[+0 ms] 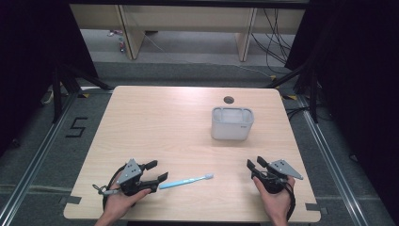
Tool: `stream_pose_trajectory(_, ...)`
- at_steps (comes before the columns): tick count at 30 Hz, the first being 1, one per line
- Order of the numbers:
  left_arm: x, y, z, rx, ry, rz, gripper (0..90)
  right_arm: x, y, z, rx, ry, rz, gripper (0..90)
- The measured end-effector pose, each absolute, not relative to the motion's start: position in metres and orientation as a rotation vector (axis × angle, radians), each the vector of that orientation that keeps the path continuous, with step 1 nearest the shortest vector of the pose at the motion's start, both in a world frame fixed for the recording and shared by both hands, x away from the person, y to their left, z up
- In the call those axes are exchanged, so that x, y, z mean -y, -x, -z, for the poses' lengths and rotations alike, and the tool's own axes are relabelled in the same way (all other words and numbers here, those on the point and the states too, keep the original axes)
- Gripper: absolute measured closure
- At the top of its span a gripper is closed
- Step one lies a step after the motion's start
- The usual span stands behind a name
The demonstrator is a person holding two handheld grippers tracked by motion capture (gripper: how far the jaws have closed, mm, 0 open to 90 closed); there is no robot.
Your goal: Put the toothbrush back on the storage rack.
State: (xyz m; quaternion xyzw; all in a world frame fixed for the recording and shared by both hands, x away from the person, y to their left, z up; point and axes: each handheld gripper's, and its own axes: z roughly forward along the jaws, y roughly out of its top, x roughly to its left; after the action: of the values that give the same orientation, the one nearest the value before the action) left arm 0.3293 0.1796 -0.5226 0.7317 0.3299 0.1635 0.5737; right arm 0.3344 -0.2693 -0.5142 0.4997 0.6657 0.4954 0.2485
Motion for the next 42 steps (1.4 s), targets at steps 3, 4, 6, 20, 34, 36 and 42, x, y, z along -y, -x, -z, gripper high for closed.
stream_pose_trajectory(3,-0.178,-0.329,0.521,-0.762,-1.734,-0.385,34.7,0.268,-0.335,0.515,-1.805,-1.340,-1.325,50.1)
stream_pose_trajectory(4,-0.177,-0.329,0.516,-0.764,-1.741,-0.391,35.5,0.267,-0.335,0.514,-1.810,-1.352,-1.313,49.8)
stream_pose_trajectory(6,-0.177,-0.330,0.513,-0.759,-1.746,-0.390,36.9,0.266,-0.334,0.515,-1.805,-1.372,-1.325,50.0)
stream_pose_trajectory(20,-0.167,-0.341,0.496,-0.707,-1.942,-0.352,48.2,0.266,-0.336,0.515,-1.811,-1.360,-1.344,48.6)
stream_pose_trajectory(34,-0.138,-0.359,0.477,-0.574,-2.326,-0.262,56.5,0.263,-0.336,0.514,-1.839,-1.374,-1.329,47.1)
stream_pose_trajectory(36,-0.132,-0.366,0.474,-0.519,-2.440,-0.248,56.6,0.264,-0.336,0.513,-1.857,-1.388,-1.301,46.9)
stream_pose_trajectory(42,-0.119,-0.376,0.469,-0.548,-2.497,-0.217,60.8,0.265,-0.338,0.514,-1.853,-1.331,-1.297,46.5)
